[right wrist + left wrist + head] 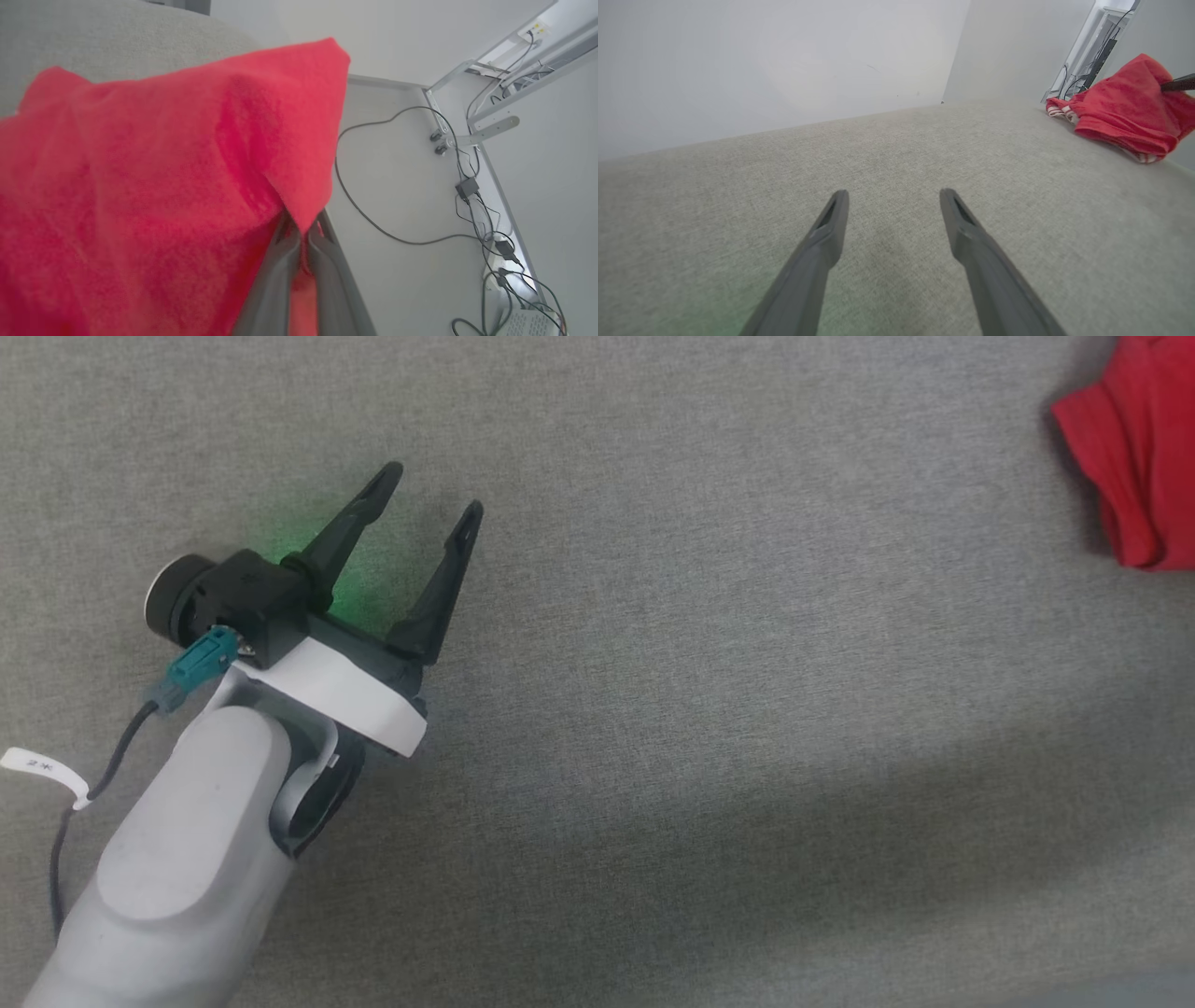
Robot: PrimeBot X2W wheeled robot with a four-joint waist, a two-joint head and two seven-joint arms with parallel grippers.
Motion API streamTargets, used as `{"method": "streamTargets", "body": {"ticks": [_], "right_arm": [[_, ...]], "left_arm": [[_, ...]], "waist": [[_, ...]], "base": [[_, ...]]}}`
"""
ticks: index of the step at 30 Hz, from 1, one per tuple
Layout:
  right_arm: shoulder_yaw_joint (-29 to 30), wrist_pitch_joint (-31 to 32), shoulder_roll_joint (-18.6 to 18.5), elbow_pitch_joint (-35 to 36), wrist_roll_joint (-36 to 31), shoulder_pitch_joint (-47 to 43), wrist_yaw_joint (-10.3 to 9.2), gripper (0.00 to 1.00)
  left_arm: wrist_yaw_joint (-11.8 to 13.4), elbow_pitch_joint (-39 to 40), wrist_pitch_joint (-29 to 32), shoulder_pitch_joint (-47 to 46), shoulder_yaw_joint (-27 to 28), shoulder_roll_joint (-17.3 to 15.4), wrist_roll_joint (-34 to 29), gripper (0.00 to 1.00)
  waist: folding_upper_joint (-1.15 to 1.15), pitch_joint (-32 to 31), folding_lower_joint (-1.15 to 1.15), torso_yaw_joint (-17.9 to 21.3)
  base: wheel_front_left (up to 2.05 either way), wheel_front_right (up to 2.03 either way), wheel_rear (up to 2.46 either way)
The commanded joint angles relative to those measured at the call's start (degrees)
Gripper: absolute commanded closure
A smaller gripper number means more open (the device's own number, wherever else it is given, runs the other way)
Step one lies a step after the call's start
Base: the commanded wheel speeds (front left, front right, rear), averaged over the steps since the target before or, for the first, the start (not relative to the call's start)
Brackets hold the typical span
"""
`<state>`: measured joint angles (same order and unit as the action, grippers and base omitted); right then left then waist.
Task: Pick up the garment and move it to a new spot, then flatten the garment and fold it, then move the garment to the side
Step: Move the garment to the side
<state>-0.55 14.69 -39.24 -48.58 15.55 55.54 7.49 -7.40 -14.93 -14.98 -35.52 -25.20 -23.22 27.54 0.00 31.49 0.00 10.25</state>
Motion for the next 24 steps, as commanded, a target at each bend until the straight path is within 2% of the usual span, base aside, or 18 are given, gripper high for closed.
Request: {"method": "streamTargets", "body": {"ticks": [1,8,13,16,17,18,24], "right_arm": [[-0.18,-0.6,0.44,-0.46,-0.47,0.87,0.01,1.0],[0.66,-4.6,2.14,-8.39,-3.3,3.9,0.01,1.0],[2.45,-7.1,2.05,-13.52,-5.79,6.14,0.01,1.0],[3.28,-8.36,2.54,-15.72,-7.34,7.44,0.01,0.54],[3.62,-8.85,2.89,-16.78,-7.95,8.06,0.01,0.06],[3.65,-8.97,2.91,-17.38,-8.24,8.34,0.01,0.0],[4.22,-10.11,3.09,-19.9,-8.46,8.37,0.01,0.0]], "left_arm": [[-0.08,-0.13,-0.22,-0.7,-0.12,-0.1,0.1,0.0],[-0.07,-0.56,-0.22,-2.24,-1.4,0.05,0.73,0.0],[-0.06,-0.99,-0.2,-2.46,-0.83,0.24,0.8,0.0],[-0.06,-0.85,-0.17,-1.85,0.08,0.52,0.85,0.0],[-0.06,-0.7,-0.18,-1.05,0.52,0.73,0.99,0.0],[-0.06,-0.63,-0.18,-0.7,0.95,0.79,0.97,0.0],[-0.07,-2.11,-0.21,1.79,2.57,1.41,1.85,0.0]], "waist": [[0.0,0.37,0.0,-0.2],[0.0,1.69,0.0,-1.87],[0.0,2.12,0.0,-2.88],[0.0,1.71,0.0,-3.19],[0.0,0.98,0.0,-3.31],[0.0,0.52,0.0,-3.37],[0.0,-3.44,0.0,-3.93]], "base": [[0.0,0.0,0.0],[0.0,0.0,0.0],[0.0,0.0,0.0],[0.0,0.0,0.0],[0.0,0.0,0.0],[0.0,0.0,0.0],[0.0,0.0,0.0]]}}
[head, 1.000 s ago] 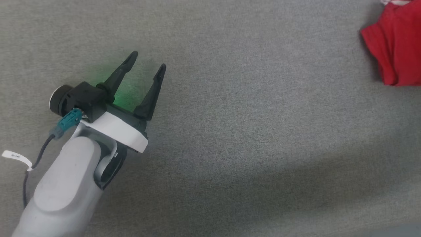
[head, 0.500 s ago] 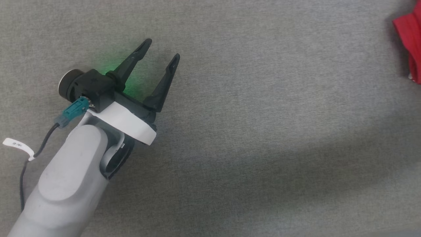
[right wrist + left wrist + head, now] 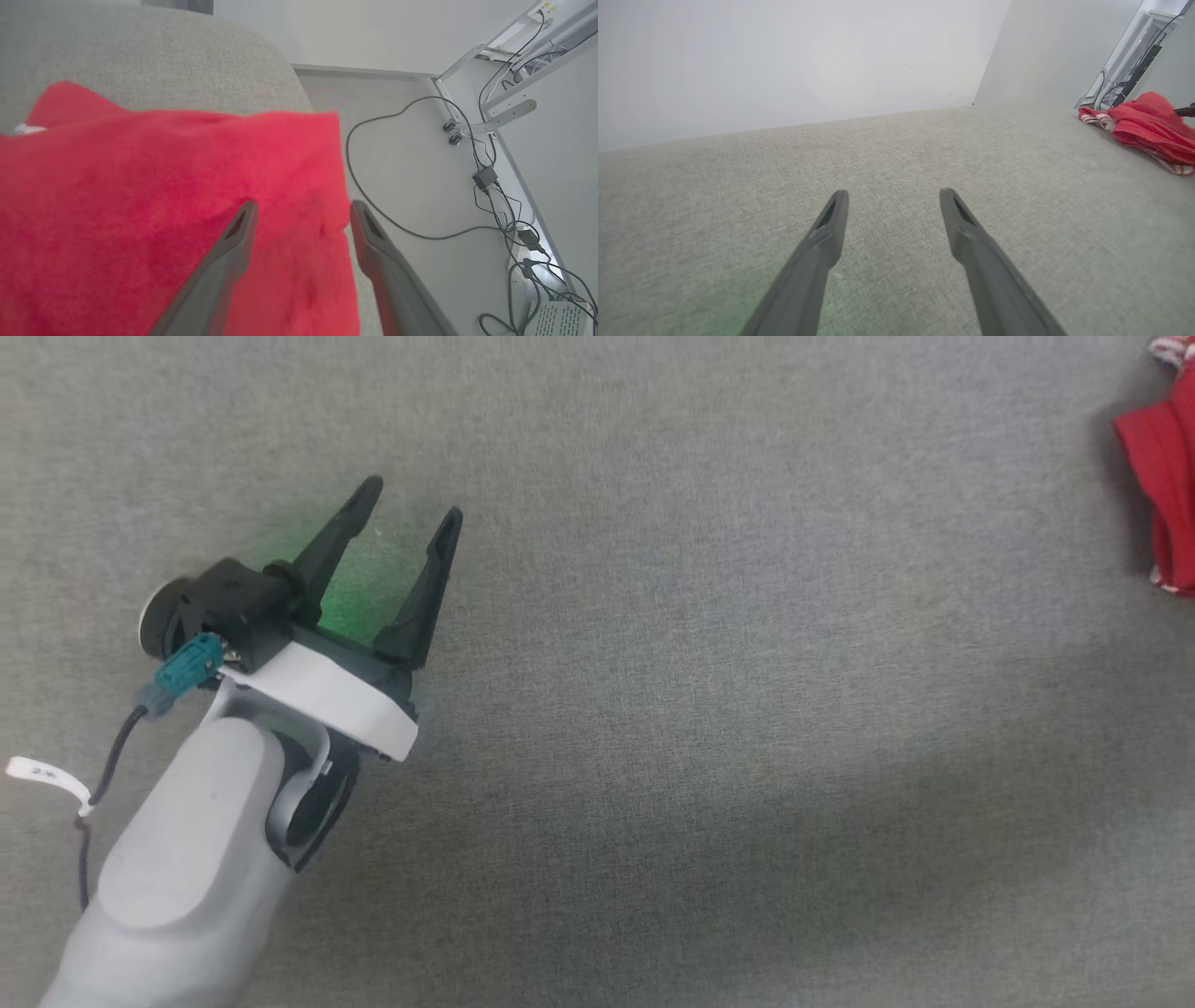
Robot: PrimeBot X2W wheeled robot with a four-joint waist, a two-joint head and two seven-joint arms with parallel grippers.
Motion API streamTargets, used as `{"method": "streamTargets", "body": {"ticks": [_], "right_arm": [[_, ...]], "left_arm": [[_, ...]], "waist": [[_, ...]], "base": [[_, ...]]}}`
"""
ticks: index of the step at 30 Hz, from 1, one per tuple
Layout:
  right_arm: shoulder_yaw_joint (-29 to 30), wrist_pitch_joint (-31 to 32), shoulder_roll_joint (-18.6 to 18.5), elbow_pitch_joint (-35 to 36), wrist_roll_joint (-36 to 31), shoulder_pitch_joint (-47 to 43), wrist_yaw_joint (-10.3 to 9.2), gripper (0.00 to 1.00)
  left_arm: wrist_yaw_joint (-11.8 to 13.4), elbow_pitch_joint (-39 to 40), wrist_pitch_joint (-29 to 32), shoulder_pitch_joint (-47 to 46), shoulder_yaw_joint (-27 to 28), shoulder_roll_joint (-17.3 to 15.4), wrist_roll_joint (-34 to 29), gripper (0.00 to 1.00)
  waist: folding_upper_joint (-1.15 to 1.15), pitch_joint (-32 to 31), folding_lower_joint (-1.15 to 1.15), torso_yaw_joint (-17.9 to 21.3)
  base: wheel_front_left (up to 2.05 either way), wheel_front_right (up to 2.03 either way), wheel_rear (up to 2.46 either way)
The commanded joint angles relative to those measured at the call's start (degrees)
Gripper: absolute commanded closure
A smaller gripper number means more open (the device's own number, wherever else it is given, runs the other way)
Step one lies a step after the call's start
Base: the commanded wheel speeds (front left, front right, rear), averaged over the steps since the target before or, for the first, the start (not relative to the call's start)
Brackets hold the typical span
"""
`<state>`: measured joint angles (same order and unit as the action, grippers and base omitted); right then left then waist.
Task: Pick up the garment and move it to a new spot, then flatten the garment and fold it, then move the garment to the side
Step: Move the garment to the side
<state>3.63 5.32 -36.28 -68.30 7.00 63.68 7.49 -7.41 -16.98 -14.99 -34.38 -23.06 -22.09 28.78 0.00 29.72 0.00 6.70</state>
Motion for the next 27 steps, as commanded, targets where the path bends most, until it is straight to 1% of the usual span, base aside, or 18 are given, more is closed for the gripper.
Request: {"method": "streamTargets", "body": {"ticks": [1,3,10,12,14,16,21,25,27], "right_arm": [[0.1,-0.94,0.07,-0.55,-0.01,0.08,0.01,0.0],[0.5,-1.92,0.99,-0.91,0.85,-0.26,0.01,0.0],[-1.01,-4.91,2.15,-0.98,1.21,-2.3,0.01,0.0],[-1.73,-5.97,3.58,-0.8,1.94,-3.36,0.01,0.0],[-2.68,-7.35,4.23,-0.3,2.53,-4.54,0.01,0.0],[-3.48,-8.79,5.35,0.39,3.2,-5.81,0.01,0.0],[-5.77,-12.79,8.38,2.52,6.1,-10.44,0.01,0.0],[-7.91,-14.55,10.47,4.66,8.35,-14.49,0.01,0.0],[-8.94,-15.35,10.9,6.03,9.57,-16.64,0.01,0.0]], "left_arm": [[-0.06,-0.32,-0.2,1.23,0.86,0.25,0.8,0.0],[-0.06,-0.62,-0.2,2.3,1.47,0.38,1.35,0.0],[-0.06,-2.47,-0.21,5.41,3.35,1.01,3.4,0.0],[-0.06,-2.57,-0.21,6.68,4.78,1.33,3.18,0.0],[-0.06,-2.25,-0.21,8.37,5.83,1.97,2.96,0.0],[-0.06,-2.47,-0.21,10.08,7.13,1.85,2.79,0.0],[-0.06,-2.95,-0.21,14.42,9.49,2.8,2.74,0.0],[-0.06,-1.92,-0.21,17.94,10.94,2.69,4.0,0.0],[-0.06,-1.59,-0.2,19.6,11.54,2.0,4.94,0.0]], "waist": [[0.0,-2.44,0.0,-0.55],[0.0,-4.07,0.0,-0.85],[0.0,-9.58,0.0,-2.14],[0.0,-11.46,0.0,-2.69],[0.0,-13.42,0.0,-3.24],[0.0,-15.45,0.0,-3.79],[0.0,-20.52,0.0,-5.5],[0.0,-24.05,0.0,-6.63],[0.0,-25.58,0.0,-7.24]], "base": [[0.0,0.0,0.0],[0.0,0.0,0.0],[0.0,0.0,0.0],[0.0,0.0,0.0],[0.0,0.0,0.0],[0.0,0.0,0.0],[0.0,0.0,0.0],[0.0,0.0,0.0],[0.0,0.0,0.0]]}}
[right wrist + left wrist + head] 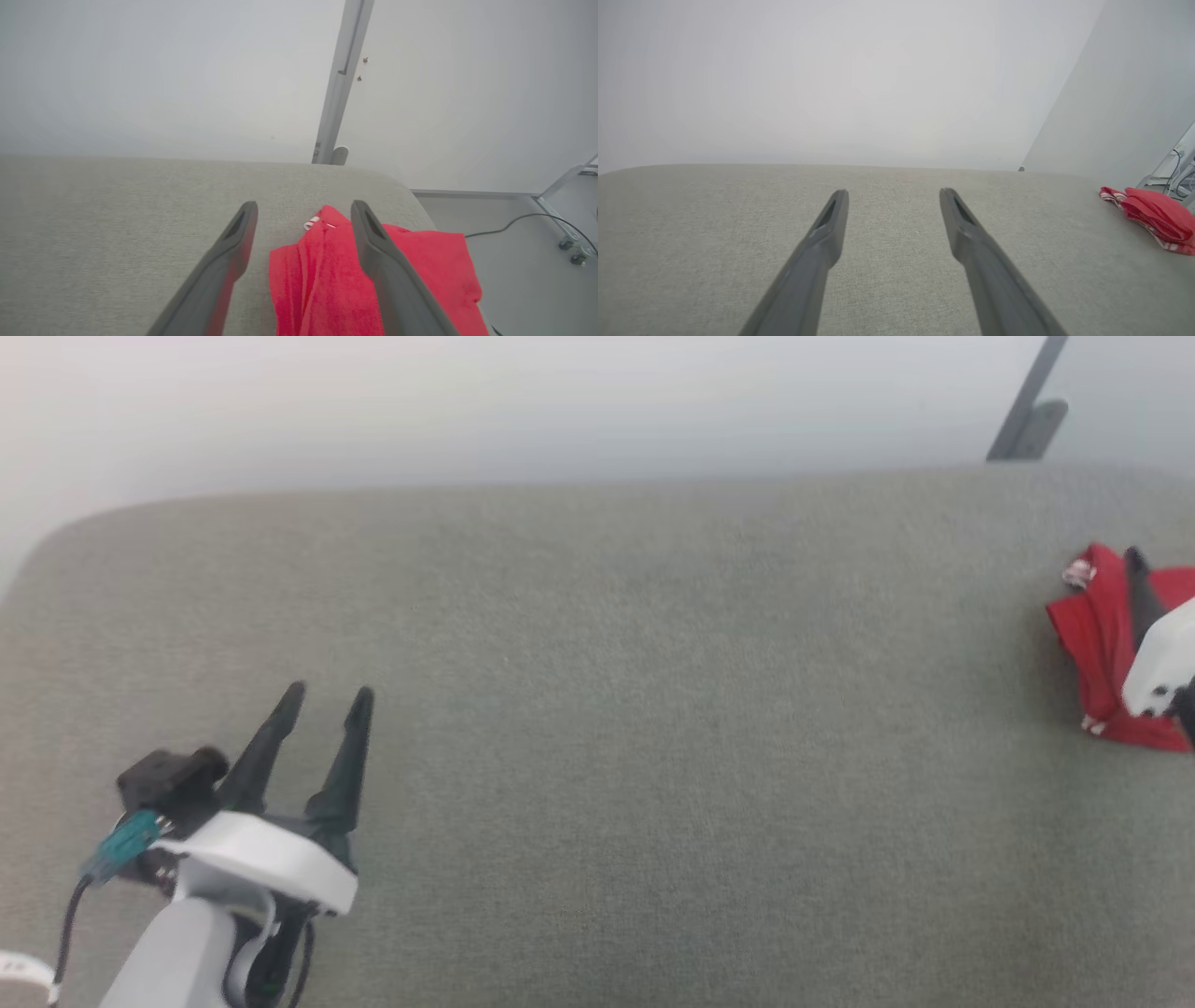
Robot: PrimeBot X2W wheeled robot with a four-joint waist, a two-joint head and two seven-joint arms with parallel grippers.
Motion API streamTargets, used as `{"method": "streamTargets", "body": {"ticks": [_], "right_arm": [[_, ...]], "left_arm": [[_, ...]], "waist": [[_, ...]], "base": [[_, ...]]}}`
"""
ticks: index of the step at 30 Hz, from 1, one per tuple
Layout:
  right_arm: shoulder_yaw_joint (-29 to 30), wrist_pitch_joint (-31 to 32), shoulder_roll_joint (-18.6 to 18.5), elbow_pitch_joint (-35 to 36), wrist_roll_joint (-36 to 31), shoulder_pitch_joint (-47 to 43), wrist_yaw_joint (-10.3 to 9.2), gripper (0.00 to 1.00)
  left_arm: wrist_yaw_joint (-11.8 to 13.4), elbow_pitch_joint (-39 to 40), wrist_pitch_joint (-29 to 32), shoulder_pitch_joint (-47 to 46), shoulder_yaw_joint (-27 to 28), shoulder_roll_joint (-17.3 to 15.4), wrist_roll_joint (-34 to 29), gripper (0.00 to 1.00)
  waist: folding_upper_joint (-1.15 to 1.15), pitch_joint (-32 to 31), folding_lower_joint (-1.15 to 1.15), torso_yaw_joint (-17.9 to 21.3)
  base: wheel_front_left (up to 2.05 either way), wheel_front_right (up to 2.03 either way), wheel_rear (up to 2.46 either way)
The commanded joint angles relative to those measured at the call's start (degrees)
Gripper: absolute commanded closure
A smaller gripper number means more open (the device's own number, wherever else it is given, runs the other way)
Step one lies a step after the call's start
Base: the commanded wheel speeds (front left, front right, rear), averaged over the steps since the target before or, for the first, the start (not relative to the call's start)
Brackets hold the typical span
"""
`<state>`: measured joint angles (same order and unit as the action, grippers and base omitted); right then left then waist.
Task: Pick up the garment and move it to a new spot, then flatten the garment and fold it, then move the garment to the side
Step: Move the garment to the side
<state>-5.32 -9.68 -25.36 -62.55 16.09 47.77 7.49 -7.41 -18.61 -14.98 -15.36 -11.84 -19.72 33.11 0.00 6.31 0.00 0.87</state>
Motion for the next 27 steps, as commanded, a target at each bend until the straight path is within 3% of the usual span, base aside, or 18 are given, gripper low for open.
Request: {"method": "streamTargets", "body": {"ticks": [1,13,27], "right_arm": [[-0.48,-0.72,0.37,0.95,1.17,-1.82,0.01,0.0],[-2.48,-3.92,3.12,13.65,5.99,-15.9,0.01,0.0],[8.94,-5.33,9.85,31.37,0.01,-33.37,0.01,0.0]], "left_arm": [[-0.06,0.38,-0.22,1.38,0.66,-0.71,0.67,0.0],[-0.06,3.16,-0.22,11.39,7.66,-1.31,-2.99,0.0],[-0.06,4.83,-0.22,16.54,10.89,-0.62,-4.4,0.0]], "waist": [[0.0,-2.92,0.0,-1.69],[0.0,-8.02,0.0,-3.67],[0.0,-9.16,0.0,-3.67]], "base": [[0.0,0.0,0.0],[0.0,0.0,0.0],[0.0,0.0,0.0]]}}
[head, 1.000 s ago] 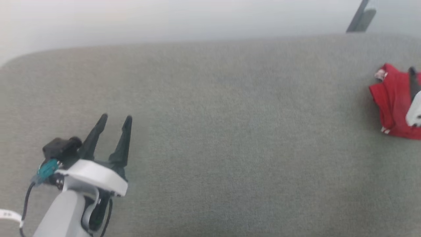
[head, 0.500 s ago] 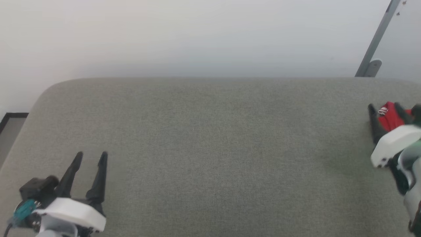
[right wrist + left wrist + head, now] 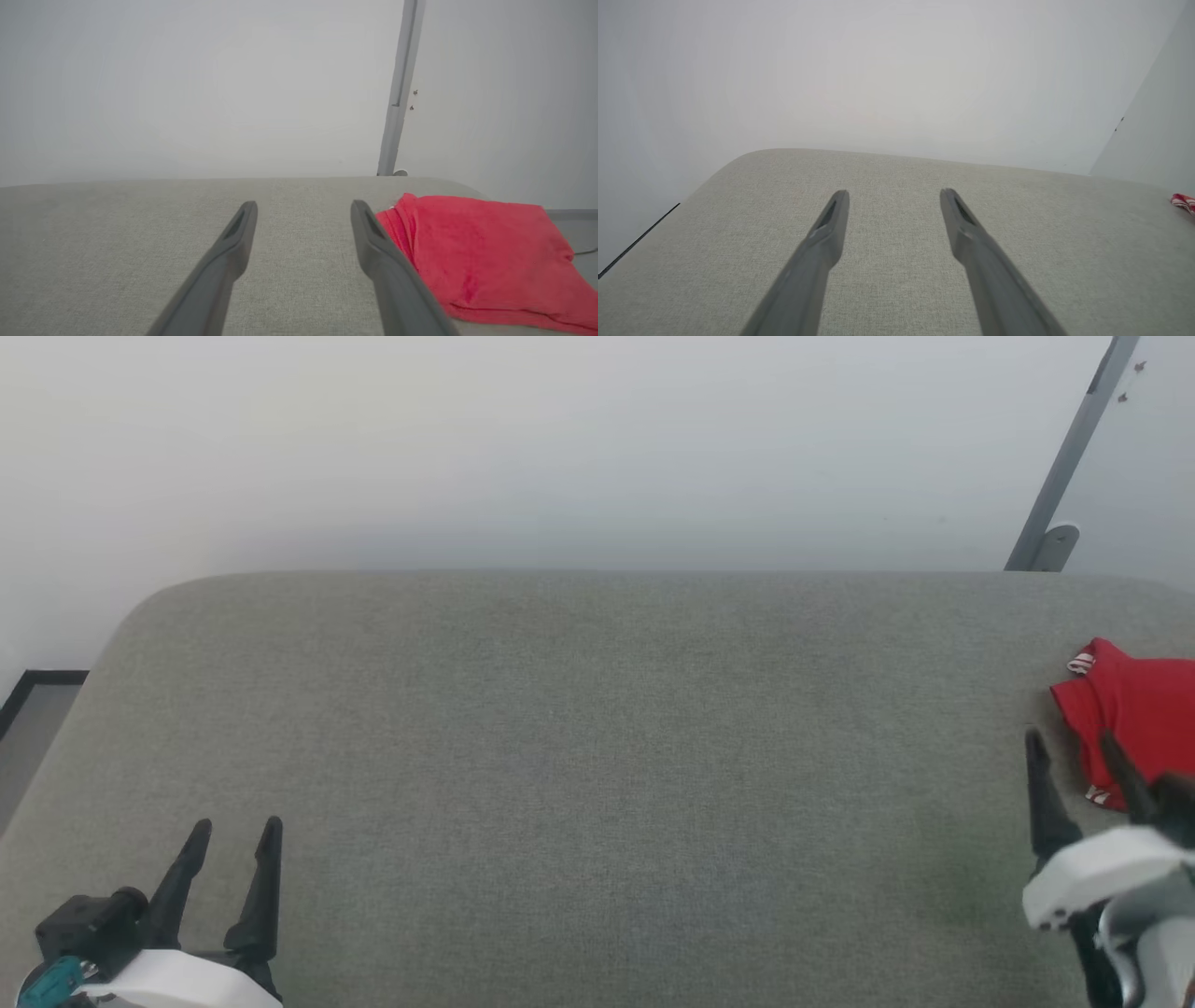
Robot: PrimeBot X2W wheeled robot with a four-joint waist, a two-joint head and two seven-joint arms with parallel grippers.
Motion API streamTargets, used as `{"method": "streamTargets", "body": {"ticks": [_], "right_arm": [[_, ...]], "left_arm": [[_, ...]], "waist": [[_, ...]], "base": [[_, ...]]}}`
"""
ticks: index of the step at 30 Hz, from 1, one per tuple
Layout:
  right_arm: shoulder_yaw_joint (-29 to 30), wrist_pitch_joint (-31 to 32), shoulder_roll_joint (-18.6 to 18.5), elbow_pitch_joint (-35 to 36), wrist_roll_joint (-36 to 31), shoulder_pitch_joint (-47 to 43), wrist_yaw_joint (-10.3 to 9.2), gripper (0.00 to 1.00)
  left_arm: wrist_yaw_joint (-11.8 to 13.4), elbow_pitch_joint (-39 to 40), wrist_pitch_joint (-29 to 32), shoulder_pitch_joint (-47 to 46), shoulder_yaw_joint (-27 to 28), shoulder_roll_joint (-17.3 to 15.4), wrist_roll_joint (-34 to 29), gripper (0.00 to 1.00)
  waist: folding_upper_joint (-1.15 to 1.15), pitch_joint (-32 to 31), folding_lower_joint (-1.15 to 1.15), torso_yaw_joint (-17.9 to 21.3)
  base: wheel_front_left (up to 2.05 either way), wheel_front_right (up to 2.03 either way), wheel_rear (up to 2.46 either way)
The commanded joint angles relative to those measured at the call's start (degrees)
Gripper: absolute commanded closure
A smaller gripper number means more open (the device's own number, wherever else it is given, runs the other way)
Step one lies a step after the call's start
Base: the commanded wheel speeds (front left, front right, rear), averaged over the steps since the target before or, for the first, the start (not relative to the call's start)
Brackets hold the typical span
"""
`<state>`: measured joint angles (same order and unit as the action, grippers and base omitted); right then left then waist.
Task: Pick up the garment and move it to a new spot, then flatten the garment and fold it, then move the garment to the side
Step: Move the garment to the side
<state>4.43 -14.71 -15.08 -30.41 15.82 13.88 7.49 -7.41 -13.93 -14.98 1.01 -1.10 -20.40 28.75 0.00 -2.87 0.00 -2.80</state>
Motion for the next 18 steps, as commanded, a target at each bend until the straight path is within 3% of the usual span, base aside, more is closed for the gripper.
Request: {"method": "streamTargets", "body": {"ticks": [1,8,18], "right_arm": [[0.4,-0.35,0.74,0.66,-0.24,-0.98,0.01,0.0],[4.42,0.89,6.87,8.48,-4.39,-8.78,0.01,0.0],[3.68,1.83,9.52,14.12,-6.06,-12.94,0.01,0.0]], "left_arm": [[-0.06,0.27,-0.22,0.34,0.29,0.09,-0.09,0.0],[-0.06,0.95,-0.22,1.15,0.8,0.15,-0.94,0.0],[-0.06,1.75,-0.22,1.4,0.7,0.13,-1.49,0.0]], "waist": [[0.0,-0.03,0.0,0.07],[0.0,0.12,0.0,1.03],[0.0,0.61,0.0,2.12]], "base": [[0.0,0.0,0.0],[0.0,0.0,0.0],[0.0,0.0,0.0]]}}
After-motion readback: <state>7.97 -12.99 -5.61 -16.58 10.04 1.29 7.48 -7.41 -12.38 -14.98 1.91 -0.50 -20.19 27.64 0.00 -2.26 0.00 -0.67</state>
